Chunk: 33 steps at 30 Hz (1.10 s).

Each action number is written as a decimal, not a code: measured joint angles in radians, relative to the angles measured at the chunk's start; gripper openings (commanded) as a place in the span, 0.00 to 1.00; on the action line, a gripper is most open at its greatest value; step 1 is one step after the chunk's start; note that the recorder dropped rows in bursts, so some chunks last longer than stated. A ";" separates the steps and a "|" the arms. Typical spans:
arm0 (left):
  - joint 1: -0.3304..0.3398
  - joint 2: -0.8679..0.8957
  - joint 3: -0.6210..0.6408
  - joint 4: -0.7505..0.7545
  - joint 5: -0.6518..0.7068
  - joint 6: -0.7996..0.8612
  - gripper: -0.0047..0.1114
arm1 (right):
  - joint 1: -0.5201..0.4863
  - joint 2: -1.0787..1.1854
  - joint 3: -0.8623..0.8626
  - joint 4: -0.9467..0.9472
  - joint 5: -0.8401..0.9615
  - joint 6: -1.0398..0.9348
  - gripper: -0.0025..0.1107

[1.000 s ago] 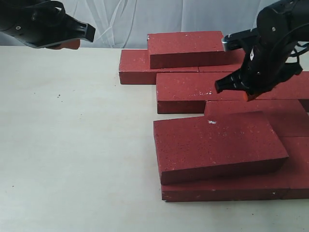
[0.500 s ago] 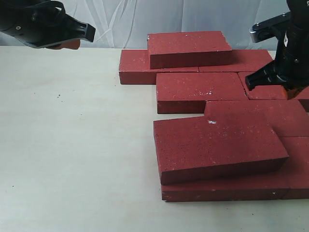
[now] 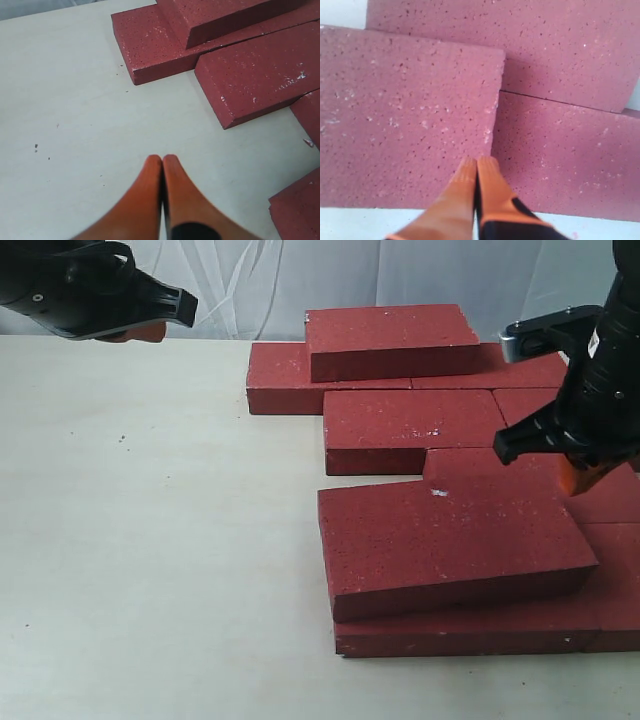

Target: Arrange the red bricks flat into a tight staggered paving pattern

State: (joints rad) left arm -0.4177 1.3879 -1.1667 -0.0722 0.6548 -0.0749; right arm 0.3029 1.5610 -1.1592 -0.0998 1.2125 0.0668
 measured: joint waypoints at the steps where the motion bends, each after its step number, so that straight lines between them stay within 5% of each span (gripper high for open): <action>1: 0.000 0.000 0.000 0.000 0.000 0.000 0.04 | 0.000 -0.013 0.005 0.009 0.002 -0.009 0.01; 9: 0.000 0.000 0.000 0.000 0.000 0.000 0.04 | 0.009 -0.054 0.062 0.213 0.006 -0.210 0.01; 23: 0.000 0.000 0.000 0.000 0.002 0.000 0.04 | 0.253 -0.041 0.182 0.244 -0.030 -0.313 0.01; 33: 0.000 0.000 0.000 0.000 0.011 0.000 0.04 | 0.257 0.078 0.186 0.250 -0.110 -0.308 0.01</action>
State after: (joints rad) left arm -0.4177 1.3879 -1.1667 -0.0722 0.6653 -0.0749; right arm 0.5600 1.6394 -0.9732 0.1506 1.1027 -0.2411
